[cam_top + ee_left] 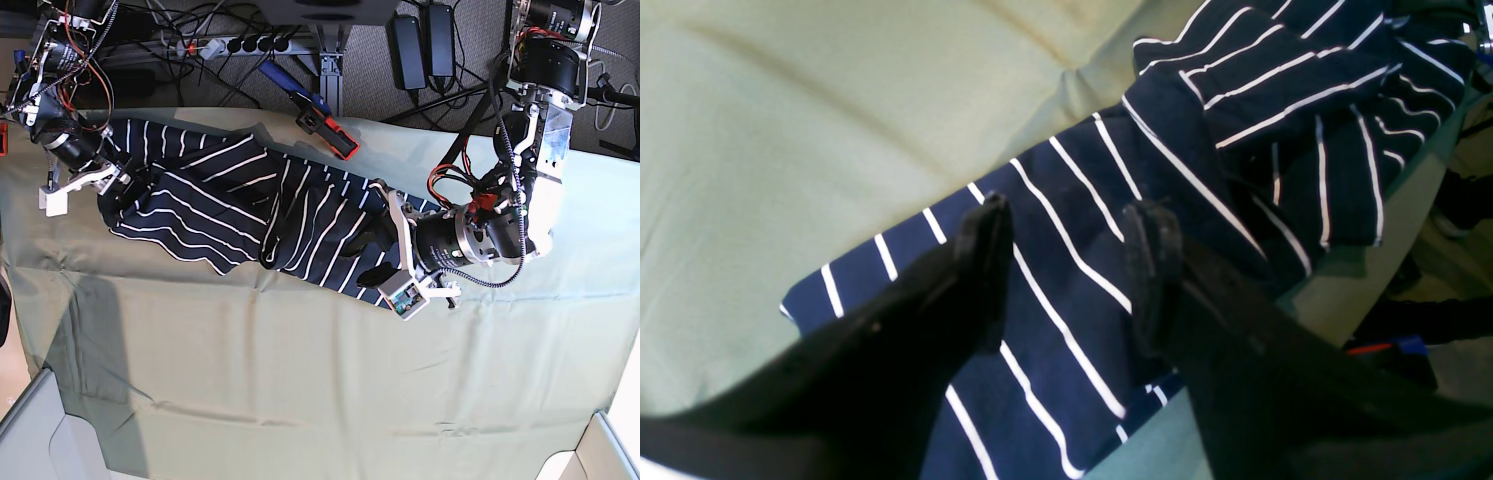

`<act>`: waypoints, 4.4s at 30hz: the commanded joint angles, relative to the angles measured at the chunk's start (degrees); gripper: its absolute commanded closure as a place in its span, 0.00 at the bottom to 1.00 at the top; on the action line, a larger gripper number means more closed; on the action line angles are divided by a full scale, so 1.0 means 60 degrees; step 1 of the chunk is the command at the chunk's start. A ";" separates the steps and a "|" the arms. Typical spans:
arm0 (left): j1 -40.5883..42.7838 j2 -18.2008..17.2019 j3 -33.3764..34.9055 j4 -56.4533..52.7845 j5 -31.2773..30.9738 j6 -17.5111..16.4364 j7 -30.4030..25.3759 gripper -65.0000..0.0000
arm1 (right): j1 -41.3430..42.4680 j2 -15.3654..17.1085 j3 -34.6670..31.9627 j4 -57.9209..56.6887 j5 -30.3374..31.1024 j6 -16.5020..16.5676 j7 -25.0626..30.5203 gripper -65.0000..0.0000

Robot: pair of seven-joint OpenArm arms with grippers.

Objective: Fold the T-shirt properly
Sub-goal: 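Lift the strip end with the left gripper and fold it toward the right gripper, then push the collar end of the strip over the folded bundle with the right gripper, then grasp the folded bundle's edges with both grippers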

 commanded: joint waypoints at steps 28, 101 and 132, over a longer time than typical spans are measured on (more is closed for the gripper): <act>0.0018 -0.0630 -0.1293 0.0182 -0.1399 0.0208 -0.0171 0.53 | 0.0222 0.2291 0.1840 0.0288 0.1053 0.1016 -0.0084 1.00; 0.1406 -0.1322 -0.1311 -0.0313 -0.0630 0.0178 -0.0251 0.75 | 0.1490 -0.0951 -0.0834 0.3377 -0.1060 0.1206 -0.0044 1.00; 0.1399 -0.1322 -0.1315 -0.0313 -0.0630 0.0182 -0.0510 0.75 | 0.0958 -0.1453 -0.6594 0.3377 -0.1468 0.1242 0.0069 1.00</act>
